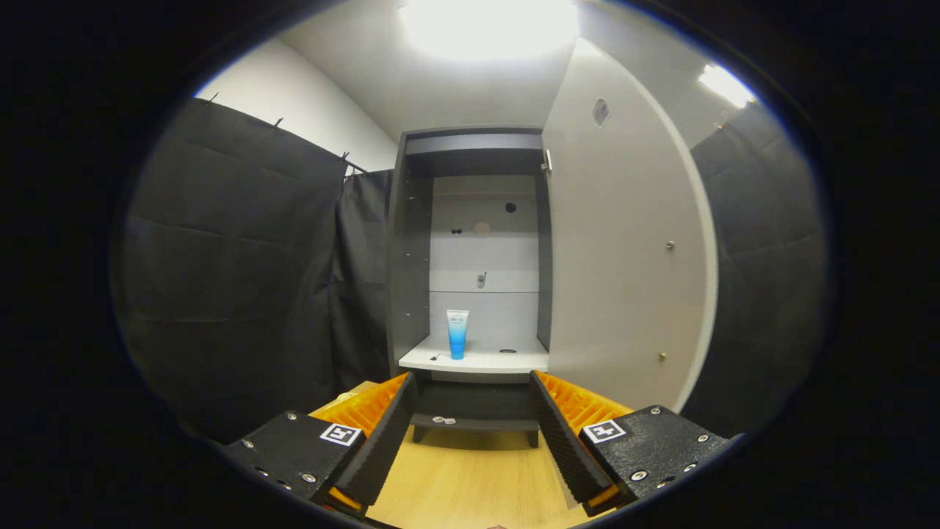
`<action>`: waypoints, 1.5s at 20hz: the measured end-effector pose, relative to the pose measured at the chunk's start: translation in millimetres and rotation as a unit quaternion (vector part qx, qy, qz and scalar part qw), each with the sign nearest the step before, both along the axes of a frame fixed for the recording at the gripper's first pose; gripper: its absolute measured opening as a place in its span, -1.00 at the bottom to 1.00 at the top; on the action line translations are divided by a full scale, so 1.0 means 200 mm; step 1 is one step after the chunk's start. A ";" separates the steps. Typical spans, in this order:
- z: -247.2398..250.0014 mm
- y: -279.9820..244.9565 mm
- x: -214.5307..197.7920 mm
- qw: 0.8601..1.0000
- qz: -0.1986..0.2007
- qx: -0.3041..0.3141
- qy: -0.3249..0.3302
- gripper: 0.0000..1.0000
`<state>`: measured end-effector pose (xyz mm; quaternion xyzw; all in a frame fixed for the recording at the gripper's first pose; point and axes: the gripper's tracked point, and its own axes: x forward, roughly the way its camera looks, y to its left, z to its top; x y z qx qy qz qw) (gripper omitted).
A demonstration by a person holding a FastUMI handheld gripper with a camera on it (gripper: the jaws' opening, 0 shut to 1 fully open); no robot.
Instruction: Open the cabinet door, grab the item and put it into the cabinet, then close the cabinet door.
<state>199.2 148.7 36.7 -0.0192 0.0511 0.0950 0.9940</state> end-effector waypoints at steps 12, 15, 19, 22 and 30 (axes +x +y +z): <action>0.33 -0.97 -0.12 0.974 -0.223 0.006 -0.044 0.86; 0.36 -1.14 -0.06 0.961 -0.273 0.003 -0.047 0.86; 0.31 -1.24 0.11 0.949 -0.315 -0.017 -0.032 0.87; 0.30 -1.22 0.19 0.946 -0.322 -0.022 -0.028 0.85; 0.30 -1.08 0.14 0.947 -0.318 -0.033 -0.040 0.80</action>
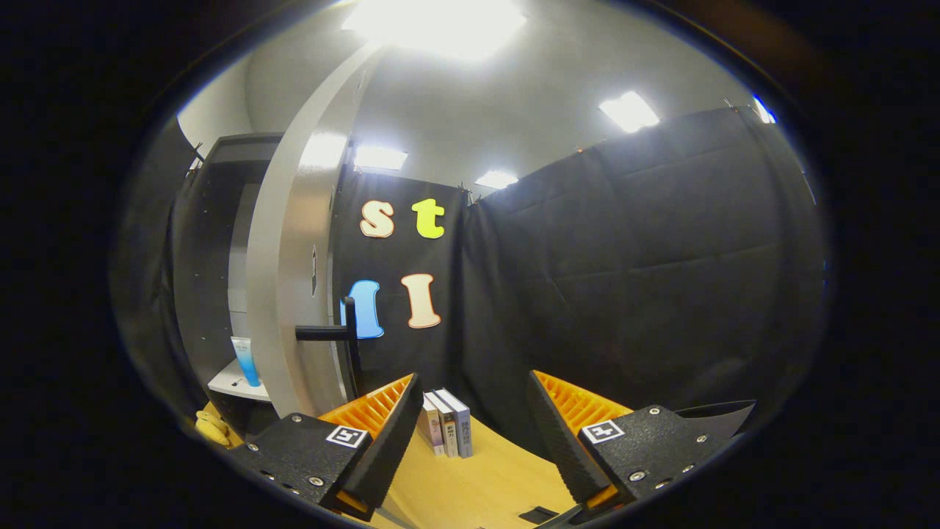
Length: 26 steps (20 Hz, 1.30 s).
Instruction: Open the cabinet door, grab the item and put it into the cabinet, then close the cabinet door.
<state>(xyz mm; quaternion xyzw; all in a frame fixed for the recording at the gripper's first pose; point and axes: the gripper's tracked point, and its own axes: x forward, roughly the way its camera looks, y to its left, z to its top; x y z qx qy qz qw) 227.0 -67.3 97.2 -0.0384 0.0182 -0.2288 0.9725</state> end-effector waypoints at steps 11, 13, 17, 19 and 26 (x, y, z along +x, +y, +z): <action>-0.06 0.60 0.09 0.990 0.135 0.029 0.000 0.81; -0.07 0.71 0.13 0.987 0.156 0.028 0.003 0.81; -0.09 0.88 0.21 0.981 0.191 0.038 0.005 0.81; -0.10 0.97 0.25 0.978 0.205 0.042 0.007 0.83; -0.16 1.28 0.44 0.963 0.265 0.043 0.027 0.86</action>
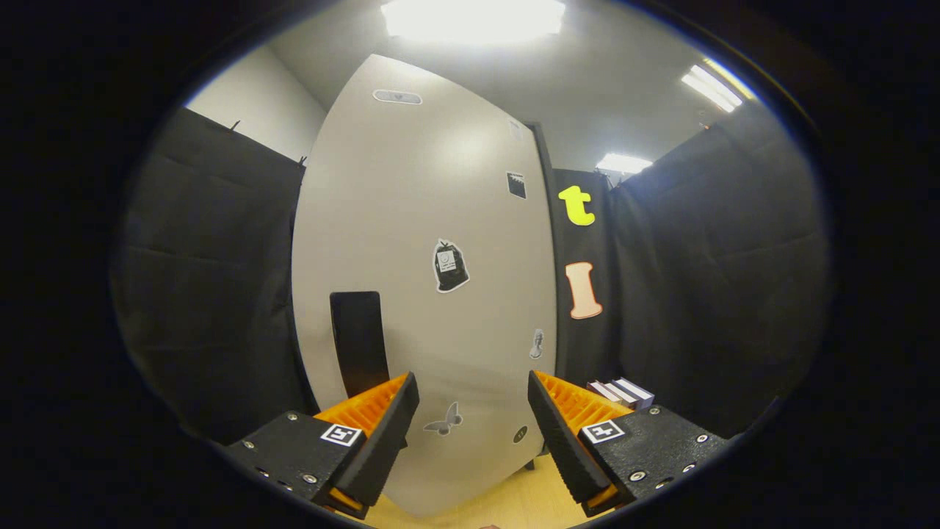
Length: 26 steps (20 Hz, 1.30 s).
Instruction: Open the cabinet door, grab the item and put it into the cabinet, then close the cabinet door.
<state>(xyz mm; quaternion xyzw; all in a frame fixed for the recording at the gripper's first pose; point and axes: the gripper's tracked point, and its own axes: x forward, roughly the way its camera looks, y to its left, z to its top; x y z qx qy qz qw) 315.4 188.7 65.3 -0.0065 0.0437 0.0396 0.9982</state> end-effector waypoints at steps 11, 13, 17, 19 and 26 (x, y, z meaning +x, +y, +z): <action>-0.07 0.25 0.02 0.998 0.057 -0.001 0.011 0.86; -0.07 0.26 -0.01 0.998 0.062 -0.002 0.008 0.86; -0.04 0.20 -0.10 0.998 0.060 0.001 -0.009 0.86; -0.04 0.15 -0.16 0.998 0.058 0.004 -0.017 0.86; -0.09 -0.04 -0.40 0.999 0.036 0.010 -0.023 0.86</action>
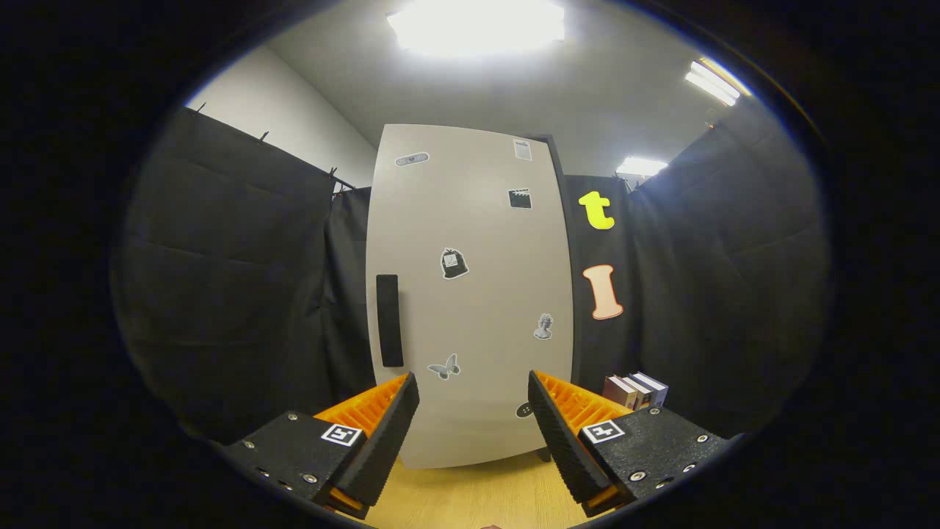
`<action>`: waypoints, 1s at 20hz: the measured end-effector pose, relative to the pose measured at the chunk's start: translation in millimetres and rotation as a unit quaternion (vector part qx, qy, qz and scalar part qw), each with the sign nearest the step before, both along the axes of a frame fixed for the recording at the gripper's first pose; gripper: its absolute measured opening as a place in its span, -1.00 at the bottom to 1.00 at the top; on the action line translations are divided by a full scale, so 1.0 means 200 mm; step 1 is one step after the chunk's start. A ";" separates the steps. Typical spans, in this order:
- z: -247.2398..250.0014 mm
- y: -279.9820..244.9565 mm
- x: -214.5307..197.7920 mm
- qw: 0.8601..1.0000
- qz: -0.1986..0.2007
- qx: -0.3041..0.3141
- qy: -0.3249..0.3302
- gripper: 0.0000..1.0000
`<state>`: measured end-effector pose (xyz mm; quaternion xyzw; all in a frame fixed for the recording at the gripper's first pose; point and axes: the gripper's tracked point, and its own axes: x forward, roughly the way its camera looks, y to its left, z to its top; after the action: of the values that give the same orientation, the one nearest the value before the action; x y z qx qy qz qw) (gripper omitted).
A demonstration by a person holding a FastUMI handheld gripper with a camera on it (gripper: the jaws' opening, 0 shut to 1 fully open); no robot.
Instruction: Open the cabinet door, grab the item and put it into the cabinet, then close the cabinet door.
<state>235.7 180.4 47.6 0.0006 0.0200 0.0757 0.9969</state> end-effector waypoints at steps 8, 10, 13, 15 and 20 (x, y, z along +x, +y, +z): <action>-0.09 -0.13 -0.11 1.000 -0.020 -0.006 0.004 0.86; -0.10 -0.14 -0.12 1.000 -0.023 -0.001 0.001 0.86; -0.10 -0.16 -0.11 0.999 -0.032 0.005 -0.002 0.86; -0.11 -0.16 -0.11 0.999 -0.033 0.004 -0.002 0.86; -0.14 -0.13 -0.10 1.000 -0.031 0.002 0.000 0.86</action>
<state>215.1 153.4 19.7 0.0029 0.0203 0.0452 0.9988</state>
